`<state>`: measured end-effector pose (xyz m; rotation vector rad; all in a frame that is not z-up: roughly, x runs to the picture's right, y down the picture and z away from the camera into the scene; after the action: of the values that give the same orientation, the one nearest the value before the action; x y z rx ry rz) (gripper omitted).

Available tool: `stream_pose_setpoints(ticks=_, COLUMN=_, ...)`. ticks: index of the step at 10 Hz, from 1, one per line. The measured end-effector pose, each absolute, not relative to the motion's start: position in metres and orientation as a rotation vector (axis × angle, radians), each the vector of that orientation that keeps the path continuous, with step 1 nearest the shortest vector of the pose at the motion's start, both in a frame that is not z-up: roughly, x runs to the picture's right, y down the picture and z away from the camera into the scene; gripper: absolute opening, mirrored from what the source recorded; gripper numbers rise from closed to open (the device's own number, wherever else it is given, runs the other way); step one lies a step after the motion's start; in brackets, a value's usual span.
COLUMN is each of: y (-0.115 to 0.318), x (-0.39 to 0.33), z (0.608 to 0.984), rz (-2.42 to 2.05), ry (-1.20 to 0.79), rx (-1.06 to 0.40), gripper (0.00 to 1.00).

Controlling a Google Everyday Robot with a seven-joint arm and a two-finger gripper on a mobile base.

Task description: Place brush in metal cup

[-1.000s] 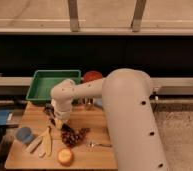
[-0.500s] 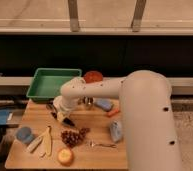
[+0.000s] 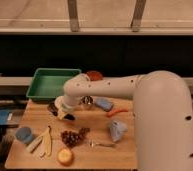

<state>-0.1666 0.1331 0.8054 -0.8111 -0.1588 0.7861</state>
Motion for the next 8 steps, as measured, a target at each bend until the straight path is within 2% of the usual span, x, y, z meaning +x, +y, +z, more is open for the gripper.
stream_pose_setpoints(ticks=4, y=0.120, x=-0.189, z=0.779, rz=0.717, ry=-0.250, rx=-0.816, gripper=0.00)
stream_pose_setpoints(ticks=8, y=0.083, x=-0.199, z=0.744, rz=0.679, ry=-0.390, rx=-0.774, gripper=0.00)
